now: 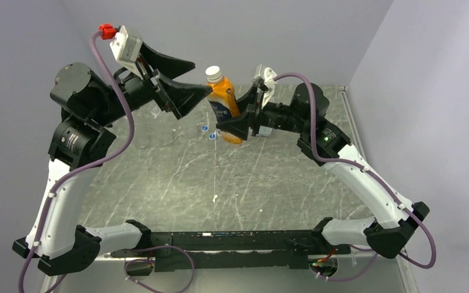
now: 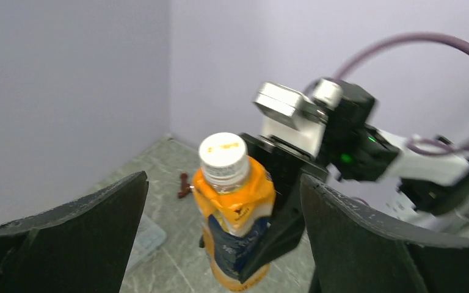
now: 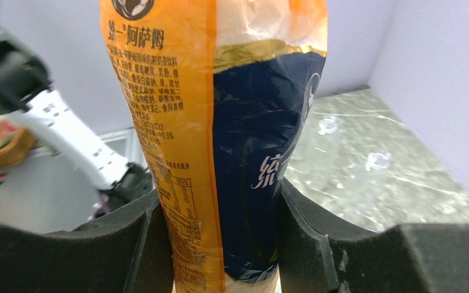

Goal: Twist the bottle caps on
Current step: Screw the bottle cap onto the plastic bottle.

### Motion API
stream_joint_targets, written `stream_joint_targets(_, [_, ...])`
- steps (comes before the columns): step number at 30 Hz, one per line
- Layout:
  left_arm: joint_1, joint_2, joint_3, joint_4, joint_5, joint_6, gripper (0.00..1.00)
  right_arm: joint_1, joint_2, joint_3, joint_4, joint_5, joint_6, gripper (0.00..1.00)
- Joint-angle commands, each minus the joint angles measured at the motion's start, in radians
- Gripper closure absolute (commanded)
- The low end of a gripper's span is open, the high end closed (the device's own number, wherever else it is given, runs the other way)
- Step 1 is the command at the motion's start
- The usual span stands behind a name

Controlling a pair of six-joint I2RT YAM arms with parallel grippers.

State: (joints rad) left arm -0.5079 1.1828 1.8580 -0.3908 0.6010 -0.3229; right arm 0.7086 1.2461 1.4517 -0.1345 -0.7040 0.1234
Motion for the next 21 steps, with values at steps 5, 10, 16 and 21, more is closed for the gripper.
stream_joint_targets(5, [-0.003,0.054,0.089,-0.084,-0.330,-0.039,0.01,0.139,0.029,0.034,-0.057,0.571,-0.114,1.00])
stream_joint_targets(10, [-0.003,0.113,0.146,-0.149,-0.404,-0.056,0.04,0.183,0.077,0.069,-0.055,0.669,-0.138,1.00])
stream_joint_targets(16, [-0.003,0.168,0.211,-0.251,-0.516,-0.092,0.08,0.204,0.117,0.102,-0.058,0.751,-0.141,1.00])
stream_joint_targets(21, [-0.003,0.173,0.187,-0.237,-0.528,-0.106,0.12,0.208,0.137,0.120,-0.063,0.759,-0.149,1.00])
